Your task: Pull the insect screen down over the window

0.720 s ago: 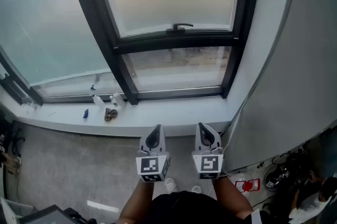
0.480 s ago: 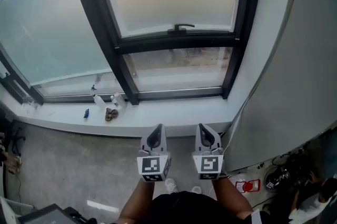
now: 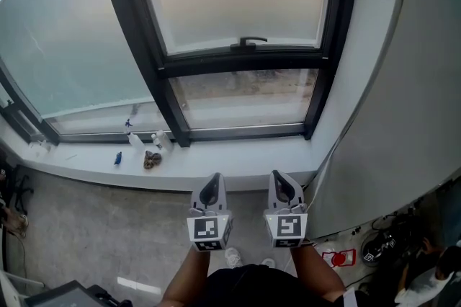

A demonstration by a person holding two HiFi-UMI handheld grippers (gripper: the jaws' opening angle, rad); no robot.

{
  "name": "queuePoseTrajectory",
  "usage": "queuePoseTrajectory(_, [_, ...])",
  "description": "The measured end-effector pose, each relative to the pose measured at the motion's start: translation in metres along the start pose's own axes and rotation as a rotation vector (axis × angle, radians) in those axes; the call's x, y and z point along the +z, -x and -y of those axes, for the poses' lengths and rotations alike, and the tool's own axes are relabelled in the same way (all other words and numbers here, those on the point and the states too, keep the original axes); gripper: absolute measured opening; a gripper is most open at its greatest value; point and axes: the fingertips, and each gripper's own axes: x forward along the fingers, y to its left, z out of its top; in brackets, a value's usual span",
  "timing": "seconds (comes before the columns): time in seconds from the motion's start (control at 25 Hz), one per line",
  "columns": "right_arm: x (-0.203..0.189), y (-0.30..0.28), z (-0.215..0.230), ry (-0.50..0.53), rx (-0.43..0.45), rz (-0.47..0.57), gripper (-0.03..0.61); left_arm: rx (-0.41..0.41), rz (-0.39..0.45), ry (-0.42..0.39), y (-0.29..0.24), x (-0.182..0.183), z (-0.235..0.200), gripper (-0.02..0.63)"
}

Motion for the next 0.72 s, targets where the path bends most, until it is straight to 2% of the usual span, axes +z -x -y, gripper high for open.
queuePoseTrajectory(0.08, [0.002, -0.002, 0.002, -0.026, -0.01, -0.006, 0.003, 0.006, 0.005, 0.002, -0.002, 0.002, -0.003, 0.002])
queuePoseTrajectory(0.36, [0.009, -0.015, 0.003, -0.005, -0.025, 0.006, 0.003, 0.027, 0.022, 0.043, -0.01, 0.017, -0.019, 0.002])
queuePoseTrajectory(0.72, [0.005, -0.041, -0.002, 0.001, -0.04, -0.004, 0.003, 0.009, 0.01, 0.042, -0.032, 0.014, -0.036, 0.002])
